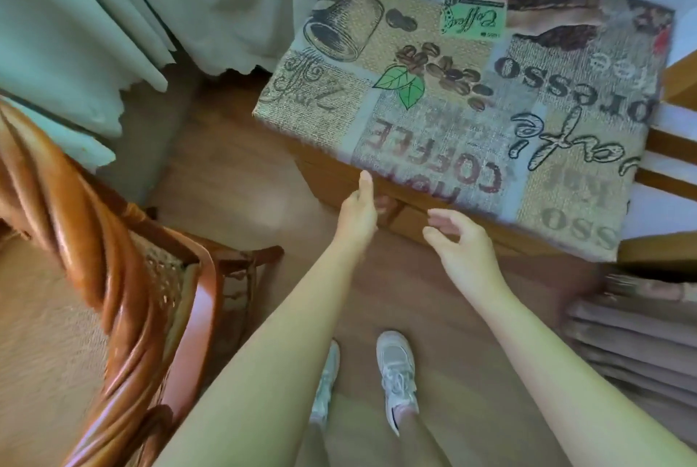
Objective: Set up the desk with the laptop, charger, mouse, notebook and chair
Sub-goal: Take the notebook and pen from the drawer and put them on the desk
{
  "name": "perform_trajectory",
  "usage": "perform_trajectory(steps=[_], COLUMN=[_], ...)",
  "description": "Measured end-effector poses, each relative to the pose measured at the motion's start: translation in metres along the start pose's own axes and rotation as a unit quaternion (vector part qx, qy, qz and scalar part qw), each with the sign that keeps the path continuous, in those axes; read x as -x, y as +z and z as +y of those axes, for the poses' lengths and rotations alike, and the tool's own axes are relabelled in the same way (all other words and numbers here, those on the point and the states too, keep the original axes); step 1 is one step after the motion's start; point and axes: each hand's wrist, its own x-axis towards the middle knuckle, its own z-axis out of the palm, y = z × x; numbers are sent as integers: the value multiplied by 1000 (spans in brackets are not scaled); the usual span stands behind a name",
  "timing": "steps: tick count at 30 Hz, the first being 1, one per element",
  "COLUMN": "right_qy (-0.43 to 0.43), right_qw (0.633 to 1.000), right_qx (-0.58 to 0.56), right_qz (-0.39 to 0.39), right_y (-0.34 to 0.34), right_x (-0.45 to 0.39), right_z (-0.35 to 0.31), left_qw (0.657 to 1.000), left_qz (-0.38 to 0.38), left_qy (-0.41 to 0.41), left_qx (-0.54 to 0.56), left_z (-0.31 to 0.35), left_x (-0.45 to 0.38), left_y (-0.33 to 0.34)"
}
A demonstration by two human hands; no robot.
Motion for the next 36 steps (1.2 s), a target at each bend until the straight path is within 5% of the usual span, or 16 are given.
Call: perform_trajectory(steps=[3, 6, 11, 14, 17, 29, 30, 32, 34, 36], right_qy=[158, 269, 276, 251, 252, 292, 294, 297, 244, 93], right_qw=[954, 840, 660, 605, 588, 597, 619, 721, 853, 942], right_qx=[-251, -467, -687, -739, -753, -734, -715, -614, -440, -238], right_qz=[44, 64, 127, 161, 154, 140, 137, 120, 140, 217], right_y=[32, 57, 79, 78, 73, 92, 94, 97, 97, 92], right_x=[-21, -48, -78, -86, -84, -34, -27, -8, 11, 26], right_z=[11, 24, 37, 42, 41, 60, 62, 58, 49, 40], left_qw=[983, 957, 930, 925, 928, 944, 953, 959, 921, 864], left_qz=[-18, -41, -23, -16, -25, 60, 111, 258, 337, 330], left_qy=[-104, -138, -131, -136, -154, -169, -149, -17, 190, 328], left_qx=[149, 250, 343, 353, 339, 277, 239, 119, -36, -190], left_z=[-13, -21, -31, -31, -28, -65, -67, -67, -65, -64], left_x=[-42, -69, -100, -99, -95, -70, -65, -52, -37, -27], left_y=[11, 22, 29, 26, 22, 1, -1, -11, -25, -37])
